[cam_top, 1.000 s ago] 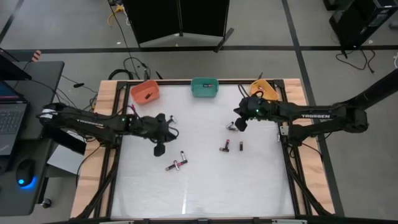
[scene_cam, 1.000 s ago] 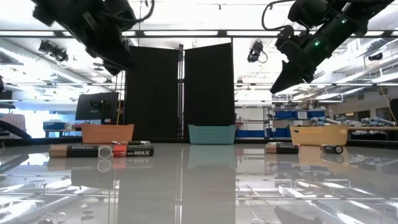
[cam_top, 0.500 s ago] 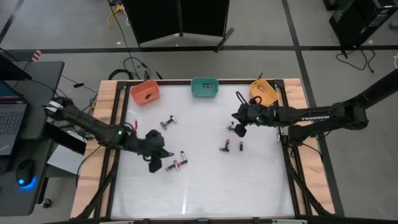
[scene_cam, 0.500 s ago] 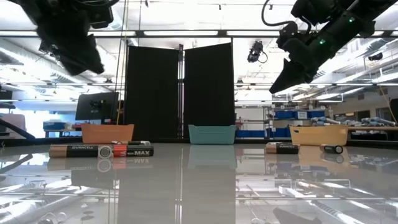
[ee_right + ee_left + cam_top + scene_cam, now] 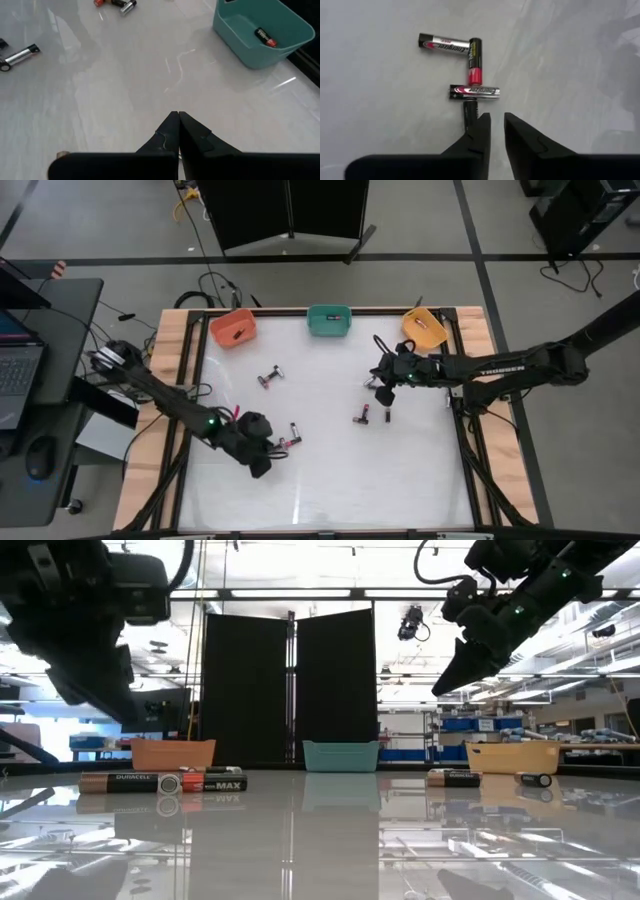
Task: Sort batteries
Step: Put the brown battery into the orange bin, then put the silver battery into the yellow bin
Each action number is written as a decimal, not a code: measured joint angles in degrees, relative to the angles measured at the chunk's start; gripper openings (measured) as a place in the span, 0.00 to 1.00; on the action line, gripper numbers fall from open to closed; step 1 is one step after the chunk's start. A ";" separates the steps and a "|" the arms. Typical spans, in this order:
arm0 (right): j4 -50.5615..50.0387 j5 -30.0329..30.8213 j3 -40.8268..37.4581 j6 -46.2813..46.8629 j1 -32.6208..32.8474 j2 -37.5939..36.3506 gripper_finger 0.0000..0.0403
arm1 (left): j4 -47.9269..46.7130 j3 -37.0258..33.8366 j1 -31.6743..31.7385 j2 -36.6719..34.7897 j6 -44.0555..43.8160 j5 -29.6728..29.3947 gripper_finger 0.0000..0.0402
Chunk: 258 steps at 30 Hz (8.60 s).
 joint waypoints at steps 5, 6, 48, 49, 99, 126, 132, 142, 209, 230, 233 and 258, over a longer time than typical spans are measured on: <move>0.14 -0.02 0.00 -0.17 0.28 0.07 0.03 | 0.96 0.00 -0.03 2.11 -0.26 0.00 0.26; 0.17 -0.02 0.00 -0.17 0.28 0.07 0.03 | 0.99 -0.02 -0.13 2.39 -0.26 0.04 0.28; 0.47 -0.04 0.00 -1.37 0.26 0.07 0.03 | -13.51 8.19 -0.98 12.45 -0.37 4.59 0.11; 0.48 -0.04 0.00 -1.56 0.26 0.07 0.03 | -16.12 9.63 -1.04 12.45 -0.03 4.80 0.11; 2.55 -0.07 0.02 -3.18 0.19 0.37 0.03 | -21.39 9.07 79.67 -3.16 58.10 1.97 0.11; 2.53 -0.07 0.02 -3.16 0.19 0.37 0.03 | -11.79 9.27 87.95 10.61 58.31 2.71 0.25; 2.53 -0.07 0.01 -3.14 0.19 0.37 0.03 | -11.74 9.27 87.86 10.59 58.28 2.65 0.31; 2.53 -0.06 0.01 -2.99 0.19 0.37 0.03 | -10.39 9.27 87.06 6.71 60.27 -1.49 0.26; -65.94 -15.02 9.24 -1.65 -13.50 37.04 0.02 | 40.31 -17.97 62.75 -12.38 58.29 15.58 0.02; -63.96 -14.62 7.41 -3.34 -17.63 38.71 0.02 | 40.00 -17.97 62.75 -12.38 59.16 15.58 0.03; -63.94 -14.62 7.39 -3.34 -18.76 38.71 0.02 | 40.00 -17.97 62.75 -12.38 59.77 15.58 0.03; -63.66 -13.89 7.69 -3.18 -20.76 43.66 0.02 | 40.90 -17.92 62.75 -12.36 59.82 15.54 0.03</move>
